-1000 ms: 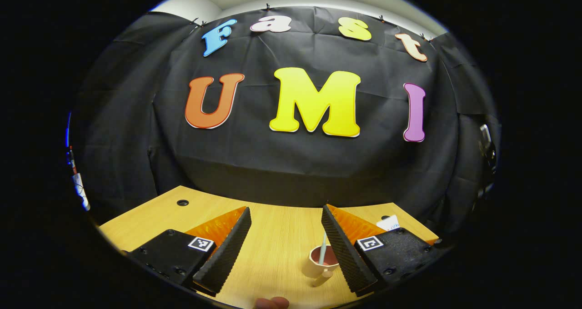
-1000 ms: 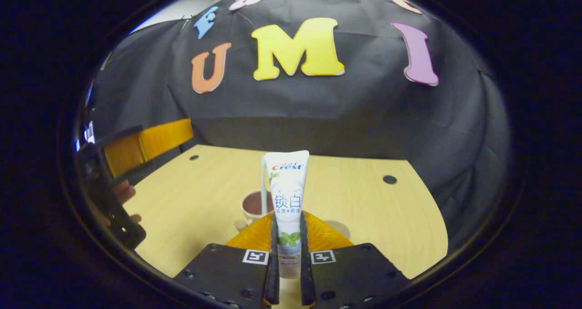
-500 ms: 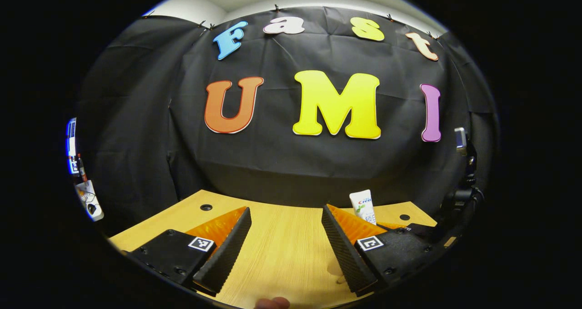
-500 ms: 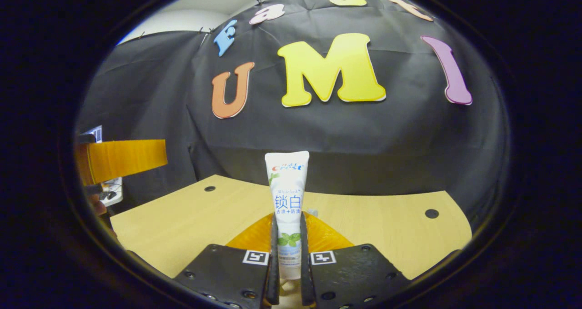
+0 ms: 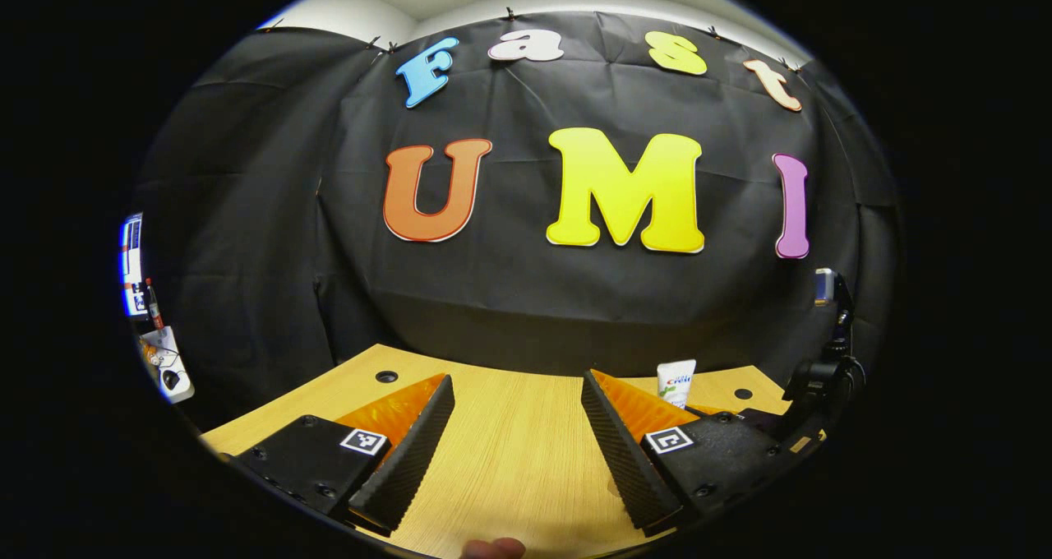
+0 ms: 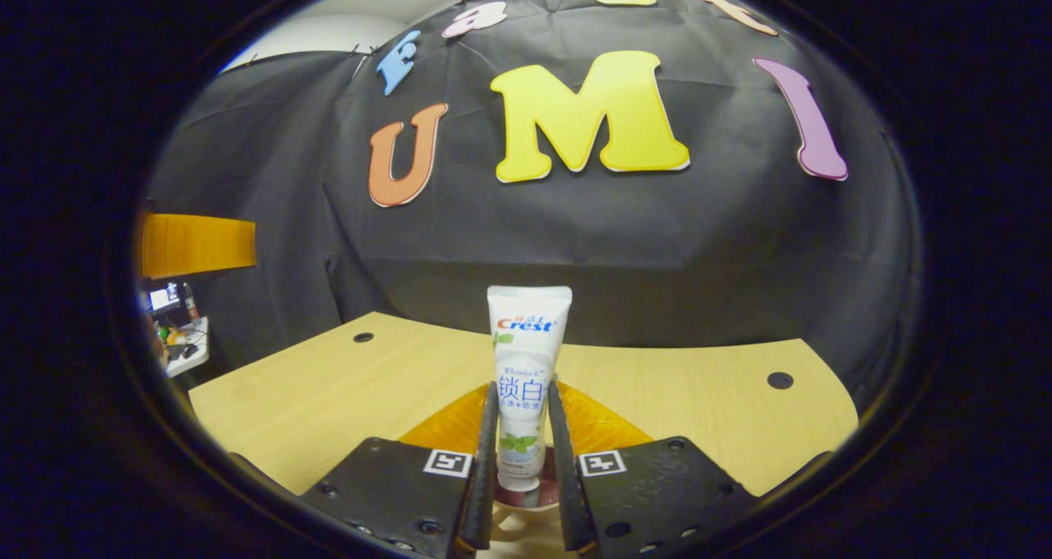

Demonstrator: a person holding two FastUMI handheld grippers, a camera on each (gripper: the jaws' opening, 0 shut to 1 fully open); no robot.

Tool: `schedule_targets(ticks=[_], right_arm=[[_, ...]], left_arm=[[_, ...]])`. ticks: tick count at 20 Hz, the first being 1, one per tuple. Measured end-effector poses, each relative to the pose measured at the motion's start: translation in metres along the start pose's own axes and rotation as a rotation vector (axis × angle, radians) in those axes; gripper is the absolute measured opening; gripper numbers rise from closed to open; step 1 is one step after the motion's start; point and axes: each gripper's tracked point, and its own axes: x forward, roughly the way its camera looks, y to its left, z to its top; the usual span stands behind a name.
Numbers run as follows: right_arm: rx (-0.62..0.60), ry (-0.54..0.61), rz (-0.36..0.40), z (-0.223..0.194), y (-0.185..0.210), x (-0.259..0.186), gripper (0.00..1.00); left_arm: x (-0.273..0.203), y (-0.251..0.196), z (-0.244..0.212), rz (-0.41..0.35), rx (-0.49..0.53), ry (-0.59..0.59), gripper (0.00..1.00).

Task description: Put the toothbrush and toothpaste on the desktop into the cup, then pick up the cup and place it on the coaster on the desktop.

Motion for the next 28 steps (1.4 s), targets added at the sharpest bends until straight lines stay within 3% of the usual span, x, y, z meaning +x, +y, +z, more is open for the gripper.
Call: schedule_targets(ticks=[4, 5, 6, 8, 10, 14, 19, 23, 28], right_arm=[[-0.005, 0.001, 0.001, 0.001, -0.001, -0.02, 0.37], [-0.001, -0.002, 0.0, 0.004, -0.003, -0.028, 0.44], [0.005, -0.005, -0.007, 0.007, -0.005, -0.037, 0.63], [0.016, -0.02, -0.027, 0.015, -0.014, -0.055, 0.78], [0.009, -0.03, -0.052, 0.023, -0.025, -0.074, 0.84], [-0.019, 0.001, -0.078, 0.024, -0.048, -0.116, 0.91], [-0.054, 0.076, -0.137, 0.01, -0.095, -0.176, 0.92], [-0.068, 0.161, -0.171, -0.015, -0.126, -0.229, 0.93], [-0.019, 0.22, -0.223, -0.031, -0.155, -0.281, 0.94]], left_arm=[[0.002, -0.005, 0.0, -0.01, -0.003, 0.003, 0.98], [0.003, -0.008, -0.001, -0.015, -0.005, 0.005, 0.98], [0.002, -0.011, -0.001, -0.024, -0.008, 0.007, 0.98], [0.002, -0.017, 0.0, -0.037, -0.01, 0.007, 0.98], [-0.002, -0.022, 0.002, -0.047, -0.012, 0.004, 0.98], [-0.009, -0.032, 0.001, -0.069, -0.029, 0.026, 0.98], [-0.023, -0.043, -0.011, -0.079, -0.044, 0.113, 0.98], [-0.032, -0.059, -0.042, -0.115, -0.043, 0.296, 0.98], [-0.04, -0.093, -0.087, -0.233, -0.039, 0.584, 0.98]])
